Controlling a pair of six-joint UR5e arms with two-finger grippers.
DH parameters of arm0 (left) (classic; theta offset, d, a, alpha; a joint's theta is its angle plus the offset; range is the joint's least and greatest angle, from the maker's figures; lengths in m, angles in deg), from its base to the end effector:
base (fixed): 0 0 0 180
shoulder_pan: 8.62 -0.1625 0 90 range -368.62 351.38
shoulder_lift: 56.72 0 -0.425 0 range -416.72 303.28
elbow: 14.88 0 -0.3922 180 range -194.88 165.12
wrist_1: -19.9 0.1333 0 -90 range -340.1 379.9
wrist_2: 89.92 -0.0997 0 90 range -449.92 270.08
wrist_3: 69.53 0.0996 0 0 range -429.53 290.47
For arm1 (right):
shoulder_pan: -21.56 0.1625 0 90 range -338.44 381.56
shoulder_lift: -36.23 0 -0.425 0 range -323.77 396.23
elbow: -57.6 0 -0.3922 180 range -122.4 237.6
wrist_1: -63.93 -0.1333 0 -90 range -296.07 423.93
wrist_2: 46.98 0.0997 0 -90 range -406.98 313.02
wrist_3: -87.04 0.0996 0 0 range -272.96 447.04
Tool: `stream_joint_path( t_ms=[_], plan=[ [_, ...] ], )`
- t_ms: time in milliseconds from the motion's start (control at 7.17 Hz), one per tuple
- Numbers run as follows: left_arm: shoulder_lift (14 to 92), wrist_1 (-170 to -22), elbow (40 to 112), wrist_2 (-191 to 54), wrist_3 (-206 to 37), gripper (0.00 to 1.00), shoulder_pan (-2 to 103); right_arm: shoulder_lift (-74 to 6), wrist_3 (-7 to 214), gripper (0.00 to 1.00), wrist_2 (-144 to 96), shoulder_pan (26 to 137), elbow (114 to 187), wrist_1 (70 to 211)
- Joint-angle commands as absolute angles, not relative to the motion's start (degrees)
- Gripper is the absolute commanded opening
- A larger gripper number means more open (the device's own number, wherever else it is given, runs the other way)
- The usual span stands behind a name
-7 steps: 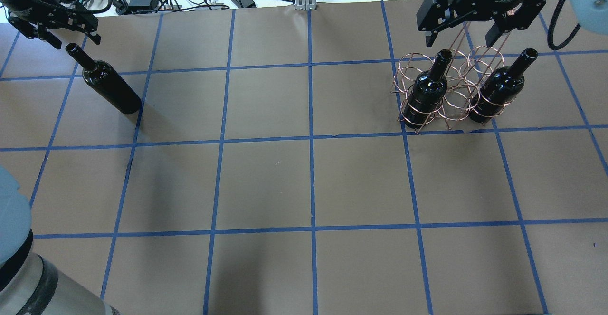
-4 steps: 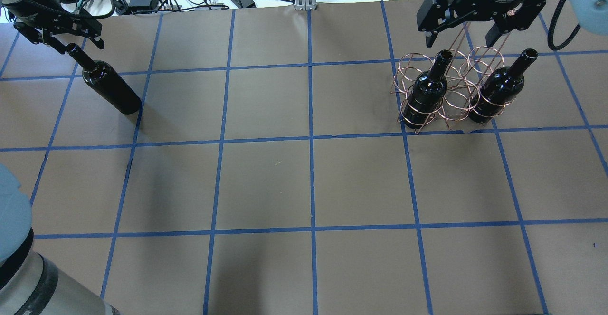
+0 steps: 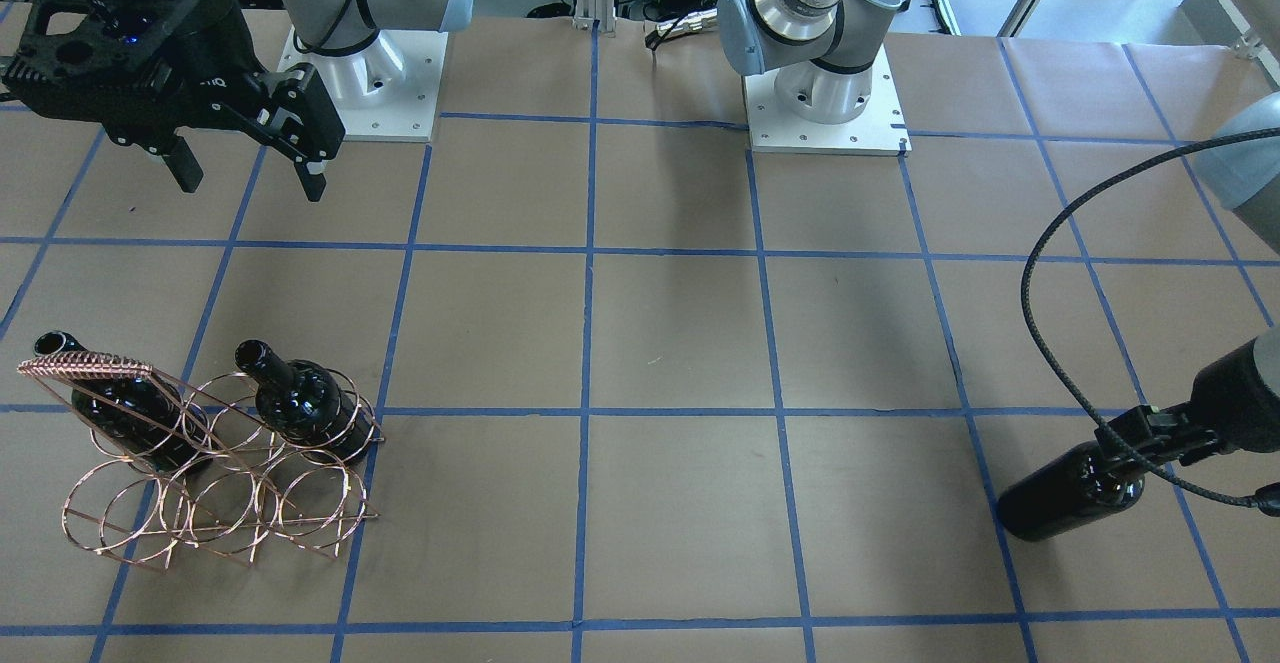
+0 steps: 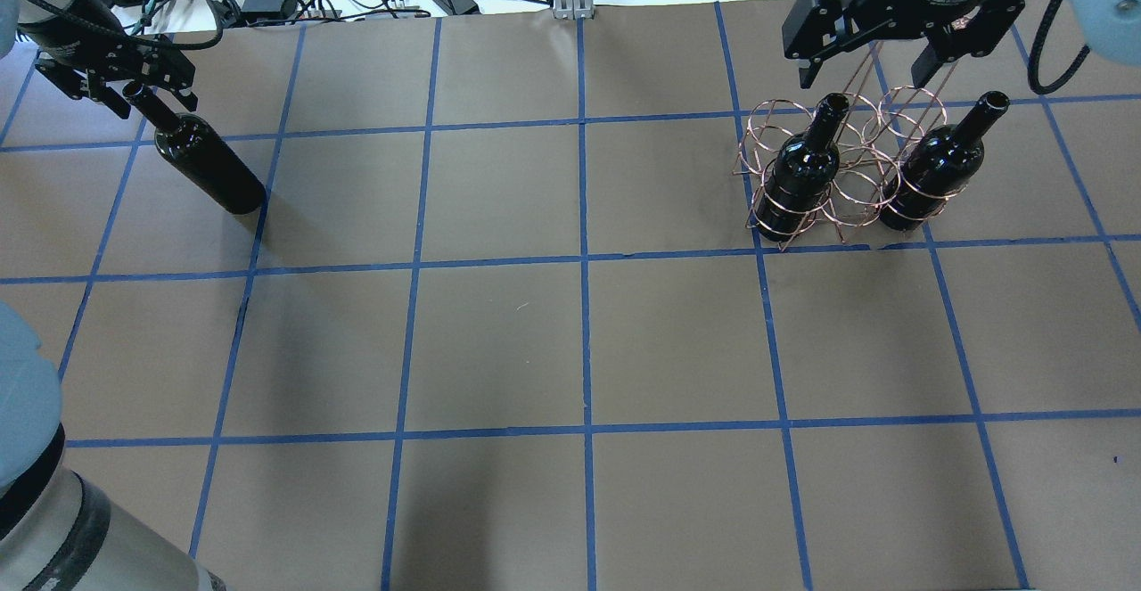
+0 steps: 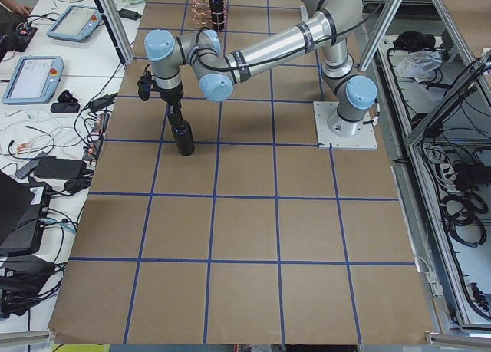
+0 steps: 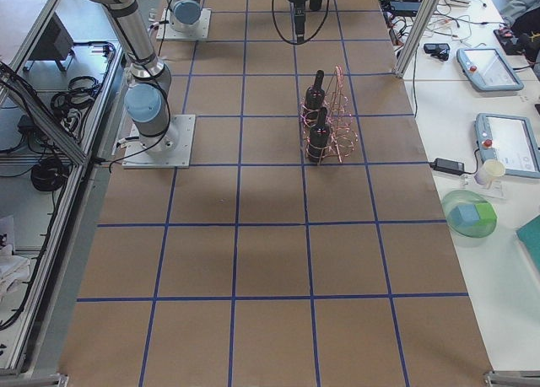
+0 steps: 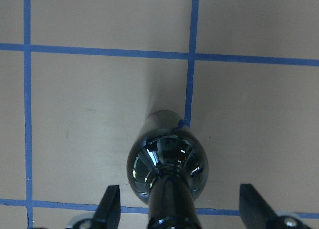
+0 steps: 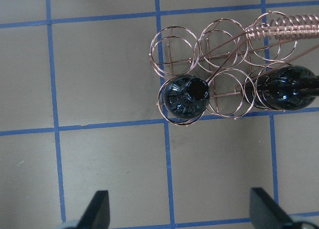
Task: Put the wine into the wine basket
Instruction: 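Close the left gripper on the bottle neck and lift it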
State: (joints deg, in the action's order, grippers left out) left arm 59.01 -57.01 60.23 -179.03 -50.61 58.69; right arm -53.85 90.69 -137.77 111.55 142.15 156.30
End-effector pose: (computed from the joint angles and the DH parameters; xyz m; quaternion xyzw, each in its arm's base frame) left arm 0.1353 -0.6732 0.3760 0.0327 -0.9992 0.0211 0.0003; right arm 0.1318 -0.5022 0.5404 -0.0323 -0.9971 0.0691 0.0047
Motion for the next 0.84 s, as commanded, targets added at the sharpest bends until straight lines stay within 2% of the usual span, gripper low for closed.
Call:
stream_joint_path(
  t_ms=[0,279,419,558,698],
  plan=[
    [59.3,-56.4,60.1,-179.0,-50.9,0.82,58.6,-53.9,90.7,1.0,-137.8,111.6,142.1,156.3],
    [59.4,-56.4,60.3,-179.0,-51.2,0.78,58.6,-53.9,90.7,1.0,-137.8,111.6,142.1,156.3],
    [59.6,-56.4,60.3,-179.1,-51.2,0.68,58.6,-53.9,90.6,1.0,-137.8,111.5,142.1,156.3],
    [60.0,-56.4,60.4,-179.7,-51.2,0.45,58.6,-53.9,90.7,1.0,-137.8,111.6,142.1,156.3],
    [60.0,-56.5,60.4,-179.8,-51.2,0.34,58.6,-53.9,90.7,1.0,-137.8,111.6,142.1,156.3]
  ],
)
